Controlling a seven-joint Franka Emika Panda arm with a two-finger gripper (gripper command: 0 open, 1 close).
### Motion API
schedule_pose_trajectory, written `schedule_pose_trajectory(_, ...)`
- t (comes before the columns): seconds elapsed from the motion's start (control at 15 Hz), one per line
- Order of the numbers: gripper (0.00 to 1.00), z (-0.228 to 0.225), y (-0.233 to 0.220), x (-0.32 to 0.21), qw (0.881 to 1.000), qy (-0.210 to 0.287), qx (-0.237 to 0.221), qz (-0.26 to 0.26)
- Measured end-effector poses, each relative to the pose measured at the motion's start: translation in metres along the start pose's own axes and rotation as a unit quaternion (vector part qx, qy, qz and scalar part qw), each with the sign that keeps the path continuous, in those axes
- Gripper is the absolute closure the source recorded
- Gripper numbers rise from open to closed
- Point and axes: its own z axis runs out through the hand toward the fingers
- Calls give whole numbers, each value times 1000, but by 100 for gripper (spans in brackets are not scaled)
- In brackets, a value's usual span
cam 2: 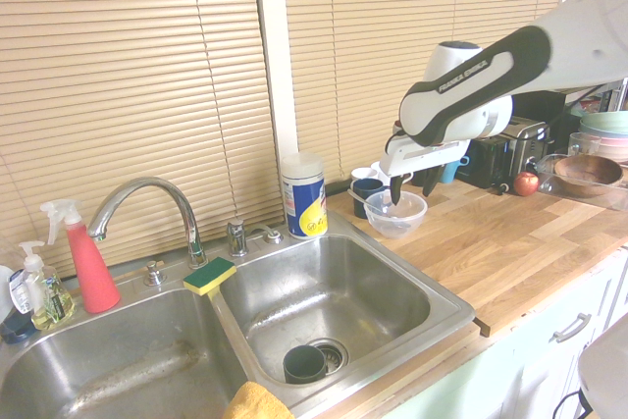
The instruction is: Put the spoon into the sink
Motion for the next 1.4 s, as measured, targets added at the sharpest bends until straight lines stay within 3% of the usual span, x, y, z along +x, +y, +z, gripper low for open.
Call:
schedule_pose_trajectory(0.4,0,67,-17,32,999,28,-7,-36)
schedule_pose_trajectory(0.87,0,90,-31,40,996,47,-10,-71)
schedule_pose_trajectory(0.93,100,96,-30,41,996,49,-11,-73)
schedule_pose_trajectory(1.4,100,111,-41,48,991,80,-8,-107)
